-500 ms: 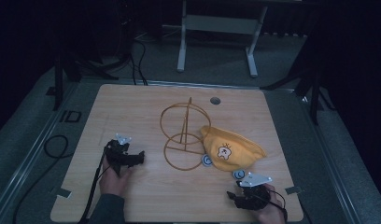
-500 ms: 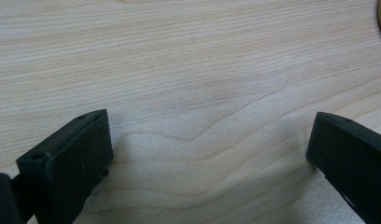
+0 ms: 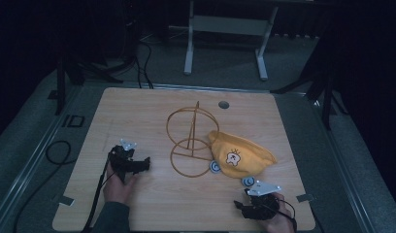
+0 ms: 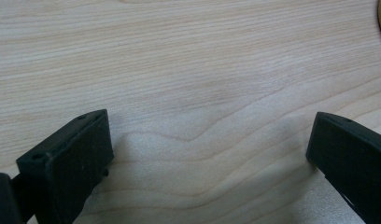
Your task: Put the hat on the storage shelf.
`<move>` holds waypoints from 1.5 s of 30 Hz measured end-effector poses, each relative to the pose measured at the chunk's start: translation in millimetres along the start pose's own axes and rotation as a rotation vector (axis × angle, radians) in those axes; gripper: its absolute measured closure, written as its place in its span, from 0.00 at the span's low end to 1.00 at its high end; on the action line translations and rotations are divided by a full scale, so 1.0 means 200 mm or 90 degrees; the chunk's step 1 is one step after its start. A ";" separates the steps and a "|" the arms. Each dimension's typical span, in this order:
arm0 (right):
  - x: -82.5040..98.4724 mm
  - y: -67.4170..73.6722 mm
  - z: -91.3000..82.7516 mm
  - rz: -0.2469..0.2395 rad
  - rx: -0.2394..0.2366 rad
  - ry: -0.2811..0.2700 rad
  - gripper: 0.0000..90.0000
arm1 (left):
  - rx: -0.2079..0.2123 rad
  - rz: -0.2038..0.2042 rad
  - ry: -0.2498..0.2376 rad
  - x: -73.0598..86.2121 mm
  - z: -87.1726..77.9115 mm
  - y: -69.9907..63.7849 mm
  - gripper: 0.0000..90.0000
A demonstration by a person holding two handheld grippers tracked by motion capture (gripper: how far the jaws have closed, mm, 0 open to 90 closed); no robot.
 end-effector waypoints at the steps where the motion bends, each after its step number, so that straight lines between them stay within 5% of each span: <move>1: 0.00 0.00 0.00 -0.001 0.000 0.002 0.44 | 0.000 0.000 0.000 0.00 0.00 0.00 0.00; 8: -0.01 -0.01 -0.02 -0.015 0.027 0.007 0.48 | 0.000 0.000 0.000 0.00 0.00 0.00 0.00; 18: 0.00 -0.12 -0.12 0.049 0.070 -0.028 0.47 | 0.000 -0.001 0.000 0.00 0.00 0.00 0.00; 33: -0.03 -0.25 -0.04 0.114 0.057 -0.013 0.52 | 0.000 0.000 0.000 0.00 0.00 0.00 0.00; 45: -0.05 -0.26 0.01 0.136 0.030 -0.014 0.57 | 0.000 0.000 0.000 0.00 0.00 0.00 0.00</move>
Point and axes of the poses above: each handheld gripper's, and its own axes: z roughly forward along the jaws, x roughly out of its underside, y roughly to its left, the point moved 7 cm from there along z, roughly forward along the jaws, and after that the axes turned 15 degrees about y, right-handed, at the moved point
